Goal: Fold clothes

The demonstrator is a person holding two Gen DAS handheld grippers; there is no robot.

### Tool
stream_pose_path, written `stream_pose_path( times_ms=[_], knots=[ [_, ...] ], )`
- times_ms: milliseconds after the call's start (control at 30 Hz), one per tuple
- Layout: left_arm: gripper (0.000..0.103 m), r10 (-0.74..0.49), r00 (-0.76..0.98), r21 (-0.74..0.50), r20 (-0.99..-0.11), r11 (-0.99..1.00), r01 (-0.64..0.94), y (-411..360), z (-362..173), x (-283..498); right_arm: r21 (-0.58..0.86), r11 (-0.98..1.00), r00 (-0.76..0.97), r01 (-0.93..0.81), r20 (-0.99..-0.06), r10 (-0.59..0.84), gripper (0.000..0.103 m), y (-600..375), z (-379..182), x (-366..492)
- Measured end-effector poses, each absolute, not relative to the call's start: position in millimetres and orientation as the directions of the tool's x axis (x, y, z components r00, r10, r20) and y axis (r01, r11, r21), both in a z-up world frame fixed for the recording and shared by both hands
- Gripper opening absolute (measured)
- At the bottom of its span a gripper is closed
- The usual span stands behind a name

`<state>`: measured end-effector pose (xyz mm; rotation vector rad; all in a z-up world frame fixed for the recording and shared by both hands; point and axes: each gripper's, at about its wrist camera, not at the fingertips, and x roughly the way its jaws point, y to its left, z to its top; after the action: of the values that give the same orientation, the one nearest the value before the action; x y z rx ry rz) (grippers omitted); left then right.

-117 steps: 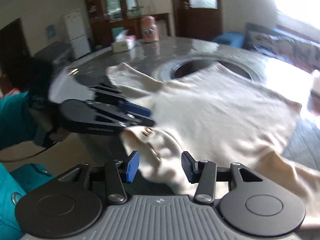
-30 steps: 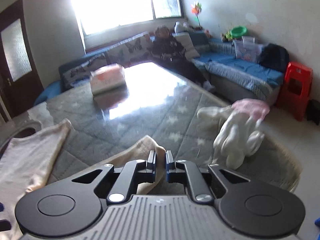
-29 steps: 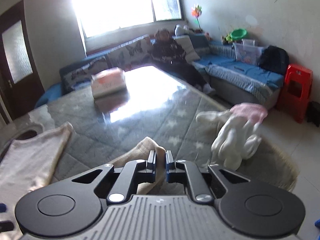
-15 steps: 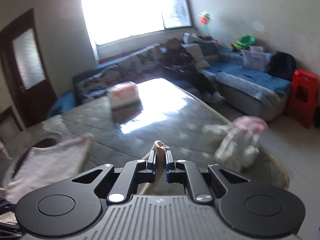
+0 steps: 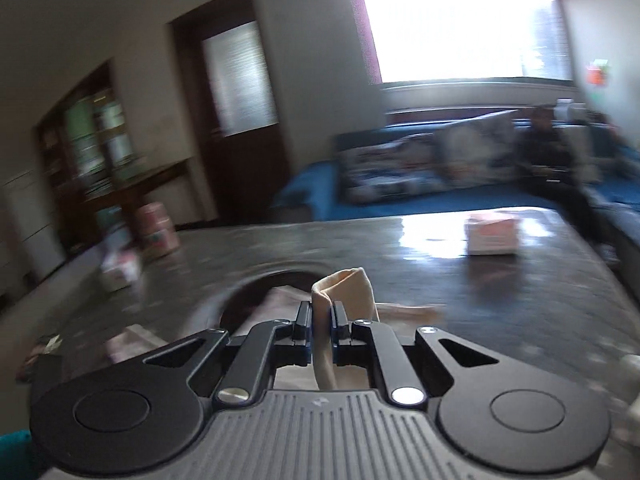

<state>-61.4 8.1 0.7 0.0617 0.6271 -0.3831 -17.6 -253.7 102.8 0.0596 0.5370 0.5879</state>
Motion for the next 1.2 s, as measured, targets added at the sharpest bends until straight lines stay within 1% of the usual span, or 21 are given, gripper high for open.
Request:
stream_pose_path(
  times_ms=[133, 267, 367, 467, 500, 633, 700, 800, 833, 933, 1033, 1133, 1200],
  knots=[
    [0.066, -0.295, 0.756, -0.069, -0.584, 0.946, 0.316, 28, 0, -67, 0.221, 0.740, 0.582, -0.636, -0.491, 0.648, 0.008, -194, 92, -8],
    [0.067, -0.266, 0.762, -0.073, -0.590, 0.958, 0.277, 39, -2, -70, 0.247, 0.687, 0.493, -0.684, -0.538, 0.684, 0.008, -156, 72, 7],
    [0.067, -0.251, 0.764, -0.073, -0.594, 0.963, 0.260, 43, -3, -71, 0.259, 0.660, 0.438, -0.705, -0.574, 0.692, 0.013, -142, 54, 12],
    [0.067, -0.244, 0.766, -0.073, -0.594, 0.965, 0.251, 46, -2, -71, 0.267, 0.655, 0.425, -0.707, -0.580, 0.695, 0.019, -147, 51, 11],
    [0.067, -0.240, 0.767, -0.070, -0.594, 0.966, 0.248, 47, -1, -71, 0.257, 0.663, 0.437, -0.703, -0.580, 0.688, 0.019, -156, 51, 6],
    [0.067, -0.237, 0.778, -0.074, -0.581, 0.968, 0.240, 49, 5, -71, 0.151, 0.720, 0.495, -0.677, -0.632, 0.597, 0.019, -181, 45, 3],
    [0.066, -0.249, 0.786, -0.079, -0.566, 0.965, 0.249, 46, 9, -71, 0.113, 0.755, 0.504, -0.646, -0.681, 0.532, 0.019, -198, 30, 3],
    [0.064, -0.271, 0.786, -0.077, -0.556, 0.958, 0.276, 39, 9, -66, 0.100, 0.781, 0.498, -0.616, -0.718, 0.485, 0.019, -218, 8, 2],
    [0.060, -0.278, 0.785, -0.074, -0.554, 0.955, 0.286, 36, 9, -64, 0.088, 0.785, 0.503, -0.614, -0.722, 0.475, 0.019, -221, 1, -1],
    [0.054, -0.309, 0.774, -0.067, -0.552, 0.942, 0.328, 25, 4, -57, 0.035, 0.795, 0.532, -0.605, -0.726, 0.437, 0.019, -228, -17, -7],
    [0.051, -0.338, 0.753, -0.076, -0.565, 0.930, 0.361, 18, -3, -48, -0.012, 0.801, 0.560, -0.599, -0.721, 0.408, 0.016, -235, -34, -10],
    [0.047, -0.356, 0.719, -0.120, -0.597, 0.926, 0.358, 16, -12, -38, -0.082, 0.793, 0.587, -0.604, -0.718, 0.373, 0.016, -233, -35, -16],
    [0.047, -0.368, 0.705, -0.141, -0.606, 0.922, 0.360, 12, -16, -36, -0.124, 0.791, 0.602, -0.599, -0.721, 0.343, 0.016, -231, -34, -17]
  ],
)
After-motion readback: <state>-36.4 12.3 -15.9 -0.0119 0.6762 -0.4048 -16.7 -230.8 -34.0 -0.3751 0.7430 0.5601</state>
